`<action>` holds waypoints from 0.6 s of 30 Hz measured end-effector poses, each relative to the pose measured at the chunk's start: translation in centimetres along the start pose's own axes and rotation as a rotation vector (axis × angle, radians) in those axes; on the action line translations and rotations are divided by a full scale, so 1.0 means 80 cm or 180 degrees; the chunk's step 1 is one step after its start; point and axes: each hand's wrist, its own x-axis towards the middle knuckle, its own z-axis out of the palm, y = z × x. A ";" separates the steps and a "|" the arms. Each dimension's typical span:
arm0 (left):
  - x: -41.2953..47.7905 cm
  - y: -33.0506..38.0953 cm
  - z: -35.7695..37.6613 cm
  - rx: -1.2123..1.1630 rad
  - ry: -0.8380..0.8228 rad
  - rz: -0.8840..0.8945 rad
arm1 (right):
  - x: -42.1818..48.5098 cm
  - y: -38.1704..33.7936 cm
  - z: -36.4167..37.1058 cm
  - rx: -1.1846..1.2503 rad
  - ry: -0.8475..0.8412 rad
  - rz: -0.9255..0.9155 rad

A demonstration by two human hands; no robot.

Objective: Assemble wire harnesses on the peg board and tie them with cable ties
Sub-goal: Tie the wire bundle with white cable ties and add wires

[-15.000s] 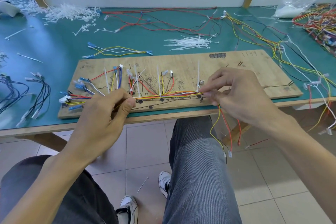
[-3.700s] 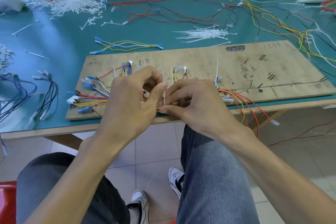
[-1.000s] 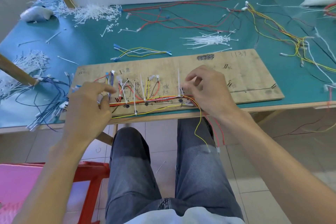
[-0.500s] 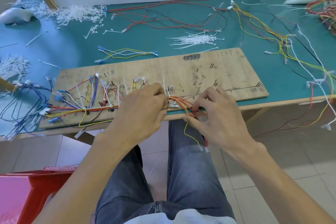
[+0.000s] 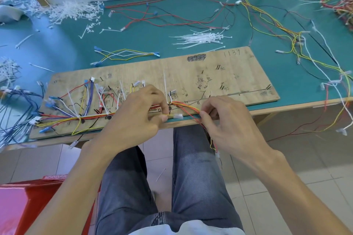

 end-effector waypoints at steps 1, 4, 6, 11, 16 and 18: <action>-0.002 -0.002 -0.003 0.0028 -0.0148 0.0045 | 0.001 0.001 -0.001 0.0045 0.0016 0.0002; -0.006 -0.002 -0.003 0.0193 -0.0262 0.0156 | 0.003 0.004 -0.001 0.0040 0.0002 -0.0001; -0.008 0.001 -0.001 0.0338 -0.0232 0.0189 | 0.006 0.009 -0.003 0.0092 0.0019 0.0016; -0.007 0.011 0.006 0.1029 0.0369 0.0308 | 0.013 0.018 -0.019 0.0477 -0.0120 0.0044; 0.000 0.028 0.037 0.1237 0.0783 0.1070 | 0.029 0.038 -0.053 0.0543 -0.0700 -0.0018; 0.003 0.030 0.048 0.1267 0.0503 0.1277 | 0.032 0.053 -0.074 0.0722 -0.0834 0.0085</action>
